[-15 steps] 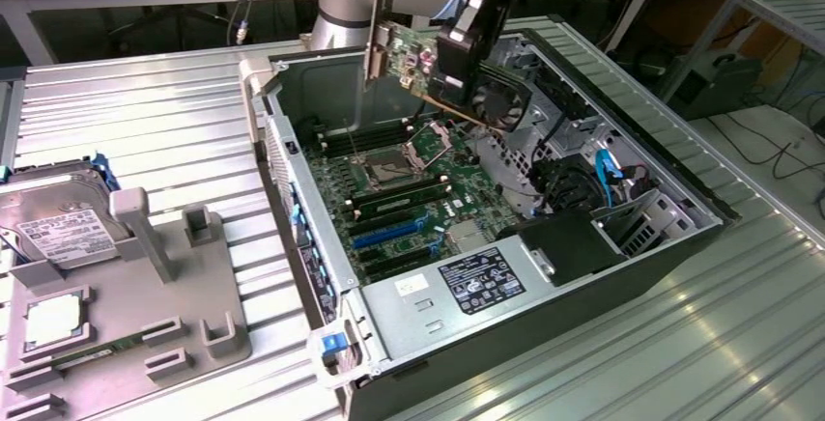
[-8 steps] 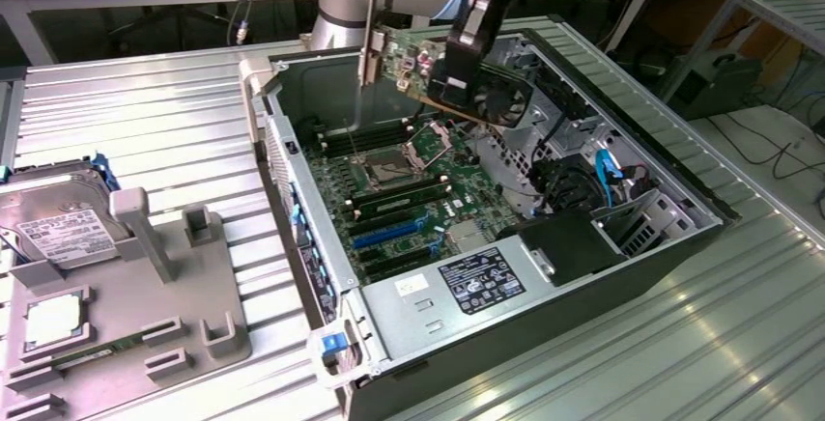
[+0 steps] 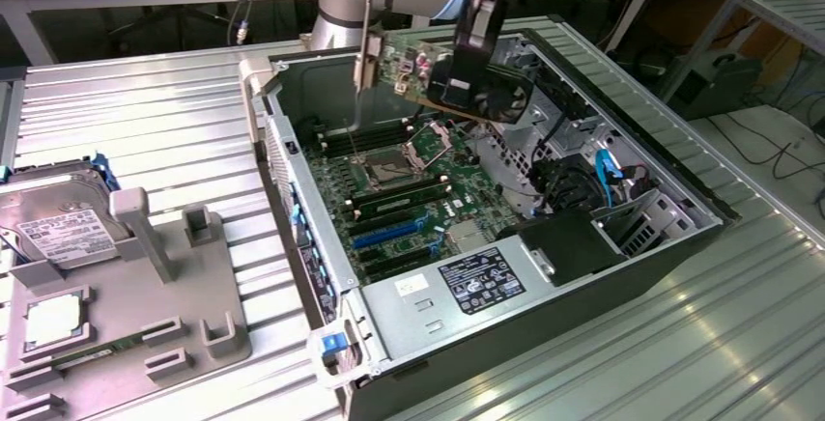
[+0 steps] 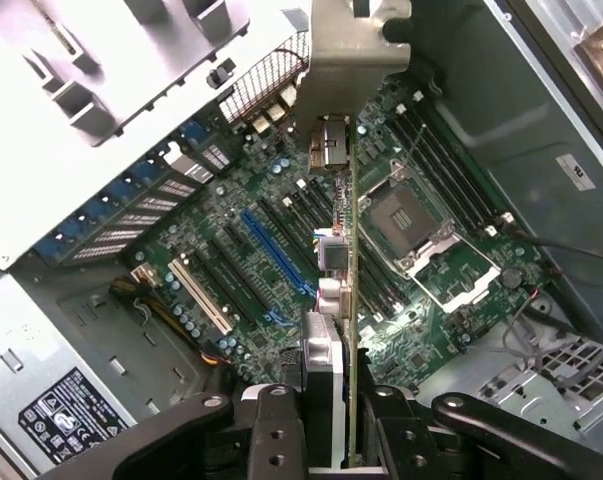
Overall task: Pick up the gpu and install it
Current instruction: 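Insert the gpu into the slot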
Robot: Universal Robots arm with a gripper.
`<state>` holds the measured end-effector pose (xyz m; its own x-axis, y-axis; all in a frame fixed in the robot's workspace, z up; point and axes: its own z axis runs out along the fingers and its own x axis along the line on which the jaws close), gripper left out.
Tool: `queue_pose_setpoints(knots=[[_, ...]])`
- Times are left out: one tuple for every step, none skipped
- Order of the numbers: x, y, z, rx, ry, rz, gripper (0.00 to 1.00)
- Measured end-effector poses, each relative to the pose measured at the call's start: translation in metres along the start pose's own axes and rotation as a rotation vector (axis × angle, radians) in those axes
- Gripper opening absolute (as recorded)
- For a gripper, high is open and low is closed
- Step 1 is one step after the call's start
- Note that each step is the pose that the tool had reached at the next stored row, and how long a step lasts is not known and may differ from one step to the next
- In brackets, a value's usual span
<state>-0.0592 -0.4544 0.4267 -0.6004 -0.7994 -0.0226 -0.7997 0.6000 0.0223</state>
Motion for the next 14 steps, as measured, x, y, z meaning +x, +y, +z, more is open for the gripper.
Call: queue_pose_setpoints(knots=[[0.0000, 0.0000, 0.0000, -0.0003, 0.0002, -0.012, 0.28], [0.0000, 0.0000, 0.0000, -0.0006, 0.0005, -0.024, 0.28], [0.0000, 0.0000, 0.0000, -0.0010, 0.0008, -0.041, 0.28], [0.0000, 0.0000, 0.0000, -0.0014, 0.0013, -0.059, 0.28], [0.0000, 0.0000, 0.0000, -0.0017, 0.0015, -0.074, 0.28], [0.0000, 0.0000, 0.0000, -0.0020, 0.0019, -0.086, 0.28], [0.0000, 0.0000, 0.0000, -0.0023, 0.0022, -0.100, 0.28], [0.0000, 0.0000, 0.0000, -0.0026, 0.0026, -0.117, 0.28], [0.0000, 0.0000, 0.0000, -0.0029, 0.0028, -0.129, 0.28], [0.0000, 0.0000, 0.0000, -0.0032, 0.0031, -0.142, 0.28], [0.0000, 0.0000, 0.0001, -0.0036, 0.0034, -0.156, 0.28], [0.0000, 0.0000, 0.0000, -0.0038, 0.0037, -0.169, 0.28], [0.0000, 0.0000, 0.0000, -0.0042, 0.0040, -0.183, 0.28], [0.0000, 0.0000, 0.0000, -0.0045, 0.0044, -0.199, 0.28]])
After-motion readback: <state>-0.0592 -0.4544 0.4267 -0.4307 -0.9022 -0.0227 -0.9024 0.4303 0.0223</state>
